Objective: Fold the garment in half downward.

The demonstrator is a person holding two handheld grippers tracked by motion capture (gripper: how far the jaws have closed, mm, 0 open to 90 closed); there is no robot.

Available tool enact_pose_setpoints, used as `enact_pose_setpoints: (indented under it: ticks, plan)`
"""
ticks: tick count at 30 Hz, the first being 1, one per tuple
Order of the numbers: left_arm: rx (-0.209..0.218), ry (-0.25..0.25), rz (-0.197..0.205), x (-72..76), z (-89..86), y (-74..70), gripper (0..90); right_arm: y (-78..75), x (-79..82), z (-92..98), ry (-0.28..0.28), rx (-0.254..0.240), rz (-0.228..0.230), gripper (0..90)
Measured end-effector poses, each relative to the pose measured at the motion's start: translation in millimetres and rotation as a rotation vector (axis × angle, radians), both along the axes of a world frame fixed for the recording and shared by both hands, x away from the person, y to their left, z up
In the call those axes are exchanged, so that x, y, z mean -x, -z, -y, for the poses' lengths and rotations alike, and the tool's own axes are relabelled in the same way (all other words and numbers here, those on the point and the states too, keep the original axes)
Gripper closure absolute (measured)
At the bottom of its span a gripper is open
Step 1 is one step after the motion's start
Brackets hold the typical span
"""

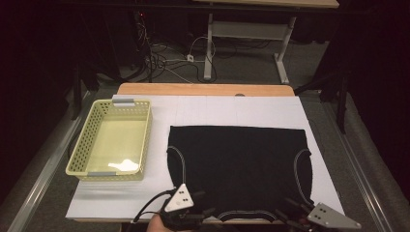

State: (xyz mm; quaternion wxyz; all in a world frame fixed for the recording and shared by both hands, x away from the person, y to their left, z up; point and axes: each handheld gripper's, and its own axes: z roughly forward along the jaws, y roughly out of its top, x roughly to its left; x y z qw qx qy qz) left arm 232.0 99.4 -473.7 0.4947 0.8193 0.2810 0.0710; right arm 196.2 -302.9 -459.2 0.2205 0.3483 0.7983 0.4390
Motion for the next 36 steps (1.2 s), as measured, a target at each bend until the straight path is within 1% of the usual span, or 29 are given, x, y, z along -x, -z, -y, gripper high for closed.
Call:
enact_pose_setpoints:
  ticks: [1,3,4,5,6,7,8,9,11,12,14,17,18,19,21,22,23,24,26,28,30,33,34,36]
  plan:
    - [0.003,-0.019,0.006,-2.6,-6.5,-0.3,33.1,-1.0,-2.0,6.2,0.024,-0.012,0.001,49.1]
    - [-0.027,-0.071,0.032,-7.8,-17.6,0.5,27.3,-3.1,-6.7,18.8,0.073,-0.040,0.007,47.4]
    - [-0.037,-0.098,0.037,-10.7,-22.5,1.9,24.1,-3.9,-10.0,24.5,0.101,-0.051,0.013,46.5]
    - [-0.047,-0.119,0.032,-14.1,-26.8,3.3,21.1,-4.5,-14.1,29.9,0.130,-0.055,0.017,46.1]
    - [-0.053,-0.138,0.024,-17.3,-30.7,4.9,17.9,-5.4,-18.3,34.5,0.165,-0.038,0.027,44.8]
    - [-0.051,-0.147,0.013,-20.4,-34.0,6.8,14.7,-6.1,-22.9,38.2,0.192,-0.029,0.035,44.7]
    - [-0.056,-0.150,0.004,-23.3,-36.3,8.9,14.1,-6.3,-29.0,42.3,0.209,-0.031,0.033,44.6]
    - [-0.064,-0.155,-0.004,-25.8,-37.9,11.0,12.7,-6.0,-36.1,46.3,0.224,-0.038,0.020,44.2]
    - [-0.083,-0.162,-0.026,-30.3,-39.2,14.4,5.0,-4.4,-53.5,54.5,0.253,-0.038,-0.004,44.0]
    - [-0.090,-0.165,-0.030,-31.7,-39.8,15.4,2.6,-3.5,-62.9,58.6,0.275,-0.027,-0.012,43.8]
    - [-0.097,-0.169,-0.031,-33.7,-40.7,16.3,0.0,-0.7,-81.3,67.4,0.318,-0.024,-0.029,43.0]
    - [-0.113,-0.172,-0.015,-37.7,-40.1,18.5,0.0,4.6,-108.4,76.5,0.369,-0.019,-0.072,39.7]
    - [-0.115,-0.172,-0.021,-40.7,-39.4,19.7,0.0,5.6,-117.4,77.8,0.379,-0.016,-0.087,39.3]
    - [-0.111,-0.169,-0.033,-43.6,-38.7,20.1,0.0,6.4,-126.9,78.3,0.387,-0.018,-0.104,38.4]
    - [-0.091,-0.167,-0.024,-45.5,-39.1,19.8,0.0,7.0,-147.2,77.7,0.413,0.003,-0.133,34.7]
    - [-0.088,-0.166,-0.031,-46.1,-39.7,20.1,0.0,7.3,-157.1,77.3,0.429,0.002,-0.148,33.8]
    - [-0.081,-0.164,-0.030,-45.8,-40.3,20.3,0.0,7.5,-166.6,77.4,0.447,0.004,-0.154,33.0]
    - [-0.072,-0.161,-0.024,-44.7,-40.9,20.3,0.0,7.5,-175.4,77.2,0.472,0.002,-0.171,30.6]
    - [-0.056,-0.153,-0.014,-42.8,-42.2,20.4,0.0,8.1,-190.9,77.2,0.498,0.011,-0.188,27.3]
    - [-0.046,-0.147,-0.014,-42.7,-43.2,20.5,0.0,9.6,-202.7,76.7,0.501,0.005,-0.215,24.7]
    - [-0.045,-0.143,-0.017,-43.2,-43.5,20.5,0.0,12.5,-212.3,73.5,0.504,0.026,-0.241,22.4]
    - [-0.041,-0.141,-0.011,-42.1,-43.4,20.6,0.0,13.6,-221.7,69.0,0.515,0.059,-0.249,20.7]
    - [-0.041,-0.142,-0.009,-41.9,-43.4,20.6,0.0,13.5,-223.6,67.8,0.515,0.062,-0.253,21.0]
    - [-0.039,-0.139,-0.012,-42.1,-43.5,20.7,0.0,14.0,-224.2,65.8,0.498,0.065,-0.245,28.4]
